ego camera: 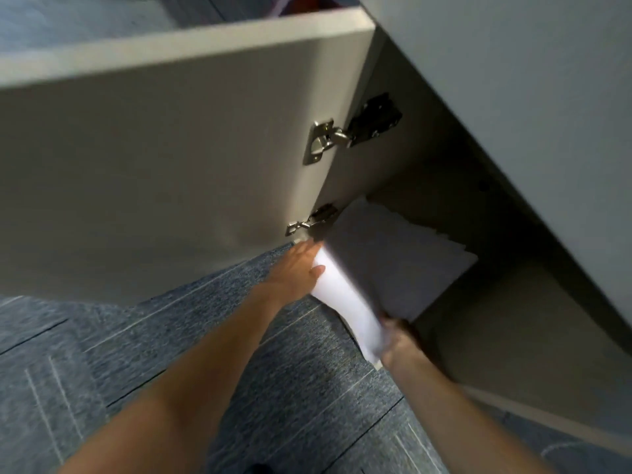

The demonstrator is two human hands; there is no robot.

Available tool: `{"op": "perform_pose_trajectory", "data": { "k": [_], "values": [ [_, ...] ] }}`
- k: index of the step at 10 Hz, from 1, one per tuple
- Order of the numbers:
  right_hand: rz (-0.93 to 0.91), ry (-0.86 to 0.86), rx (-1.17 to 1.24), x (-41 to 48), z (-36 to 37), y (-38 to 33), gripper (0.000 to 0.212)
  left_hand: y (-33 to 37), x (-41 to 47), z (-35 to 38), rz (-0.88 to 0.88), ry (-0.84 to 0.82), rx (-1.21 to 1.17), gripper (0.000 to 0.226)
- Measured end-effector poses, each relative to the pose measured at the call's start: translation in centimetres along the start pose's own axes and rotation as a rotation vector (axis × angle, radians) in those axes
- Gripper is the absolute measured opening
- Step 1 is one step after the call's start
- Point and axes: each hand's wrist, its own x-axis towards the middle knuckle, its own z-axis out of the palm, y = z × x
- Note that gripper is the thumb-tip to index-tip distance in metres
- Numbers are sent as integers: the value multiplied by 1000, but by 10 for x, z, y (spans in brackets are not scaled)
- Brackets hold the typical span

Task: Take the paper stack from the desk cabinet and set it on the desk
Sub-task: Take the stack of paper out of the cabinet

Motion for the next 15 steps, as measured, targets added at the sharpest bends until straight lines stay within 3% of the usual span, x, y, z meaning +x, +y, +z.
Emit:
{"op": "perform_pose_trajectory", "data": {
  "k": [1, 3, 4, 5, 6, 8, 9, 10, 11, 12, 13, 15],
  "values": [
    [52, -28, 57, -37, -13, 20, 47, 9, -30, -18, -198, -37, -238, 64],
    [152, -33, 33, -138, -34, 20, 48, 35, -117, -75, -416, -108, -579, 30],
    [223, -4, 149, -195, -42, 13, 39, 53, -164, -107, -523, -162, -630, 22],
    [209, -80, 147, -251, -55, -6, 25, 69, -202, -138, -635, -181, -629, 28],
    [191, -182, 28, -301, -79, -27, 38, 85, -239, -171, -663, -116, -708, 55],
    [246, -273, -92, -368, -107, -62, 37, 131, -312, -227, -752, -86, -804, 10],
    [268, -361, -132, -401, -120, -79, 36, 149, -343, -250, -776, -67, -827, 12],
    [271, -492, -157, -439, -131, -95, 18, 165, -379, -274, -800, -73, -830, 18],
    [253, -571, -152, -479, -141, -112, 21, 180, -415, -299, -809, -95, -877, 31],
    [208, -600, -199, -512, -147, -125, 33, 200, -449, -326, -785, -85, -893, 29],
    [154, -646, -223, -549, -157, -141, 28, 218, -483, -351, -782, -63, -934, 35],
    [-7, -802, -314, -614, -202, -175, 18, 267, -547, -395, -605, -95, -987, 33]
  ]
}}
